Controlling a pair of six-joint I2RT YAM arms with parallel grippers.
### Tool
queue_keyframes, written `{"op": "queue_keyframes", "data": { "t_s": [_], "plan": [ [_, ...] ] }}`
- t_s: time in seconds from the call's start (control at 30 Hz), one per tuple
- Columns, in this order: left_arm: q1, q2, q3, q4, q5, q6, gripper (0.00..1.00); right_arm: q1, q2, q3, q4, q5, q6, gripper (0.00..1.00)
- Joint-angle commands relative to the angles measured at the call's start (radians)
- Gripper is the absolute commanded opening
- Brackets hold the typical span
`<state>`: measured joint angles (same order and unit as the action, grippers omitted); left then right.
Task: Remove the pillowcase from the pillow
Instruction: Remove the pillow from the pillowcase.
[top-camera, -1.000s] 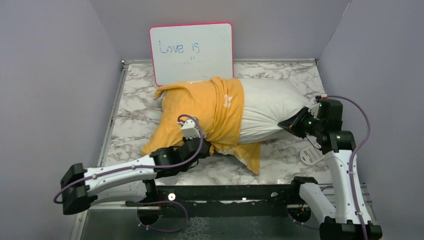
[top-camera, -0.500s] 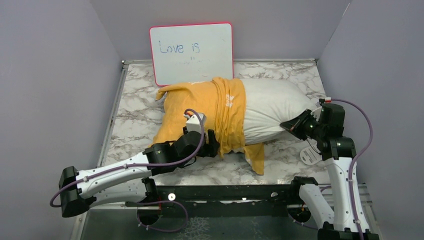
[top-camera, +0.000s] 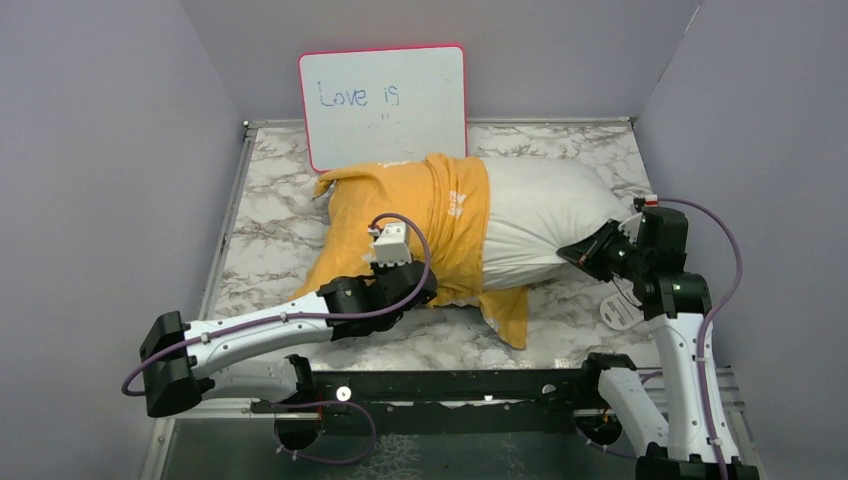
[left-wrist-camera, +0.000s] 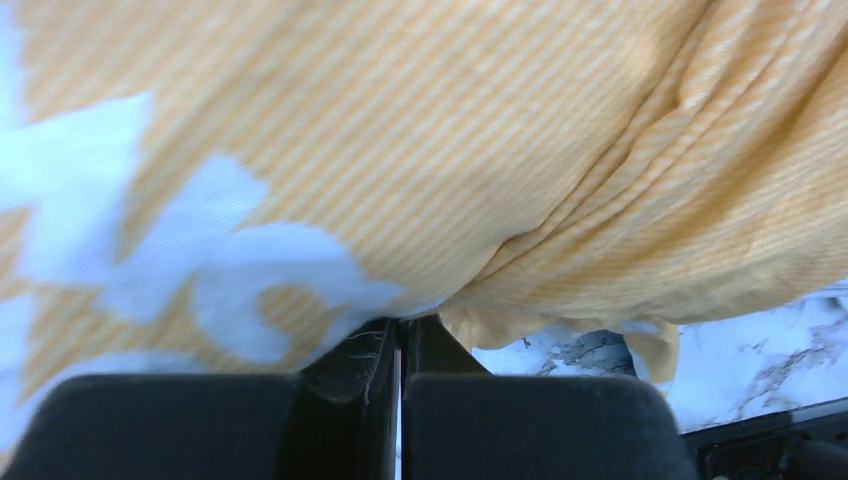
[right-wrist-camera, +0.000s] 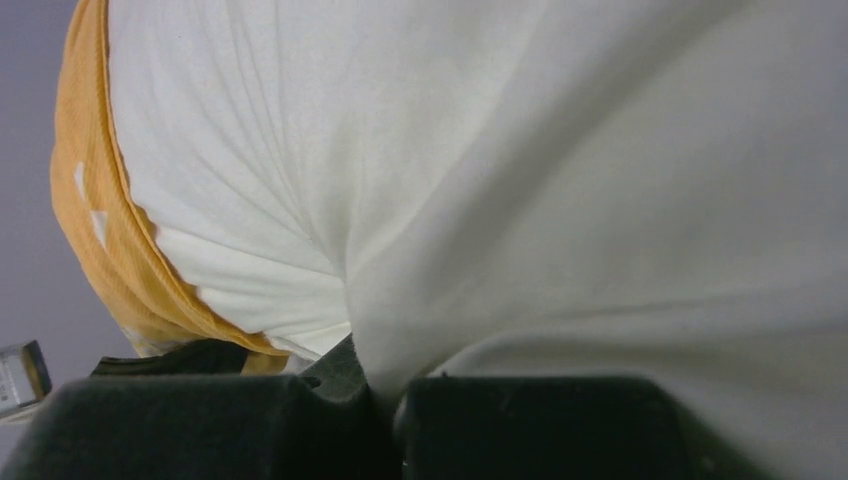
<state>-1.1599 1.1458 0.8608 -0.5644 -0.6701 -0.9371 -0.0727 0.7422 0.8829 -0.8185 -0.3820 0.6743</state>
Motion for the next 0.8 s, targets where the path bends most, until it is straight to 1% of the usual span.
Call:
{"op": "queue_keyframes", "data": {
  "t_s": [0.0, 0.07, 0.13, 0.2, 0.27, 0.3, 0.33, 0.4, 0.43, 0.47, 0.57, 0.63, 0.7, 0.77],
  "plan": [
    [0.022, -0.140, -0.028, -0.344, -0.228, -0.189, 0.00, -0.012, 0.048, 0.065, 0.031, 0.126, -0.114, 0.00],
    [0.028, -0.208, -0.019, -0.485, -0.282, -0.272, 0.00, -0.011, 0.081, 0.083, 0.019, 0.162, -0.143, 0.00],
    [0.032, -0.267, 0.001, -0.564, -0.307, -0.297, 0.00, -0.011, 0.097, 0.089, 0.019, 0.169, -0.152, 0.00],
    [0.032, -0.306, 0.008, -0.549, -0.282, -0.258, 0.00, -0.011, 0.094, 0.073, 0.039, 0.136, -0.137, 0.00],
    [0.032, -0.319, 0.001, -0.466, -0.230, -0.152, 0.00, -0.010, 0.079, 0.046, 0.073, 0.075, -0.110, 0.00],
    [0.032, -0.314, 0.001, -0.427, -0.200, -0.102, 0.05, -0.011, 0.069, 0.033, 0.091, 0.051, -0.100, 0.00],
    [0.032, -0.310, 0.004, -0.393, -0.171, -0.060, 0.15, -0.011, 0.057, 0.025, 0.097, 0.041, -0.091, 0.00],
    [0.032, -0.298, 0.012, -0.316, -0.108, 0.007, 0.45, -0.012, 0.034, 0.019, 0.094, 0.052, -0.075, 0.00],
    [0.032, -0.293, 0.021, -0.289, -0.083, 0.022, 0.53, -0.011, 0.024, 0.019, 0.090, 0.064, -0.069, 0.00],
    [0.031, -0.288, 0.034, -0.263, -0.057, 0.031, 0.57, -0.012, 0.017, 0.021, 0.085, 0.070, -0.068, 0.00],
    [0.029, -0.268, 0.068, -0.158, 0.046, 0.102, 0.59, -0.011, 0.007, 0.019, 0.073, 0.070, -0.067, 0.00],
    [0.025, -0.253, 0.106, -0.098, 0.112, 0.163, 0.59, -0.011, 0.010, 0.009, 0.075, 0.044, -0.067, 0.01],
    [0.008, -0.248, 0.146, -0.066, 0.135, 0.195, 0.60, -0.011, 0.017, 0.003, 0.070, 0.024, -0.070, 0.00],
    [-0.007, -0.250, 0.178, -0.049, 0.149, 0.208, 0.60, -0.012, 0.020, 0.007, 0.056, 0.038, -0.070, 0.01]
  ]
}}
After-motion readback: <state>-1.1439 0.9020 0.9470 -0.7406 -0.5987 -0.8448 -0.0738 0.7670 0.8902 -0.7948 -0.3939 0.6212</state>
